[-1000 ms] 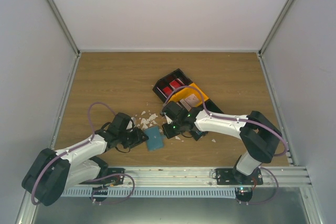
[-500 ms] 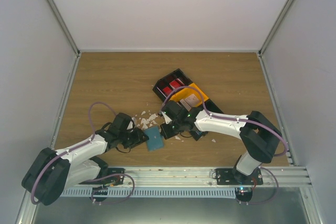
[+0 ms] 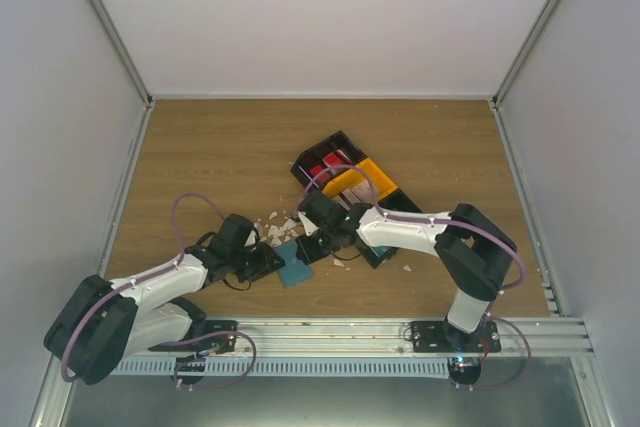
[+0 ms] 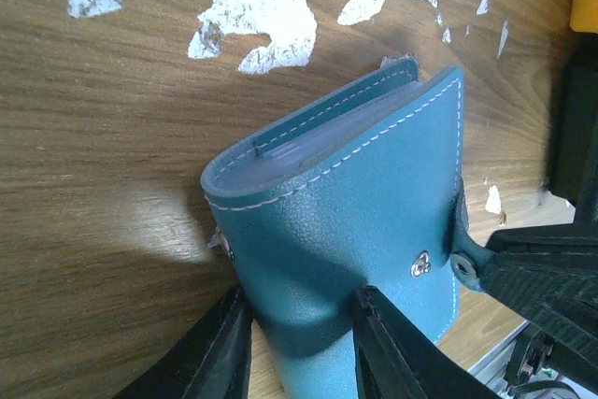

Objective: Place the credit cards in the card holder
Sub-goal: Close the card holder at the center of the board.

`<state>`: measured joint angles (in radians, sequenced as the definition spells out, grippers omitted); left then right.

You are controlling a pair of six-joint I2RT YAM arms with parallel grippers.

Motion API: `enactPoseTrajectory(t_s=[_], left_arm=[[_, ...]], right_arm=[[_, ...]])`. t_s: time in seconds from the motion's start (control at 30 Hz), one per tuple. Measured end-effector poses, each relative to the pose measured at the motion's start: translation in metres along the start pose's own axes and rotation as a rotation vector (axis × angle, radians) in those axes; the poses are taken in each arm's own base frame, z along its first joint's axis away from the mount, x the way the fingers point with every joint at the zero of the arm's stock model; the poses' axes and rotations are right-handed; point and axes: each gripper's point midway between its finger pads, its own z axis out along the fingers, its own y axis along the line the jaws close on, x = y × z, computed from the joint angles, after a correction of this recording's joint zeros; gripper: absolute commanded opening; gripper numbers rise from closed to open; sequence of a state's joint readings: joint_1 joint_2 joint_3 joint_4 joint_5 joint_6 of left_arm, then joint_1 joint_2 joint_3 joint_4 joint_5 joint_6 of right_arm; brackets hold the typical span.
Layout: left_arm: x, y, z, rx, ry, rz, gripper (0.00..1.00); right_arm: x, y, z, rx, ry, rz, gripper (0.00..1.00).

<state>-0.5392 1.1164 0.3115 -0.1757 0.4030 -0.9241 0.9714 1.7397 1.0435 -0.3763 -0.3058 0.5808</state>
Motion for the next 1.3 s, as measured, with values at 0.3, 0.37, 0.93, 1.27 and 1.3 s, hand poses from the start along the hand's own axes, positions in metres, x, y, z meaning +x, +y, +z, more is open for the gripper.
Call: enactPoseTrajectory(t_s=[0.3,0.37,0.93,1.27,1.3], left_arm=[[-0.001,-0.001,0.001,0.003,-0.002,0.001,0.31],[-0.001,-0.001,0.001,0.004,-0.002,0.002,0.3],[-0.001,-0.001,0.002,0.006,-0.003,0.003,0.29],[-0.002,-0.001,0.003,0.005,-0.003,0.003,0.28],[-0.002,-0.001,0.003,0.005,-0.003,0.003,0.28]], right_arm=[[-0.004,0.002,0.009,0.0,0.01,-0.001,0.0],[-0.005,0.002,0.009,-0.001,0.008,-0.001,0.0],[-0.009,0.005,0.016,-0.003,0.025,-0.027,0.01],[-0.007,0.008,0.018,0.031,0.058,-0.092,0.0],[-0.007,0.008,0.019,0.036,0.062,-0.1,0.0]])
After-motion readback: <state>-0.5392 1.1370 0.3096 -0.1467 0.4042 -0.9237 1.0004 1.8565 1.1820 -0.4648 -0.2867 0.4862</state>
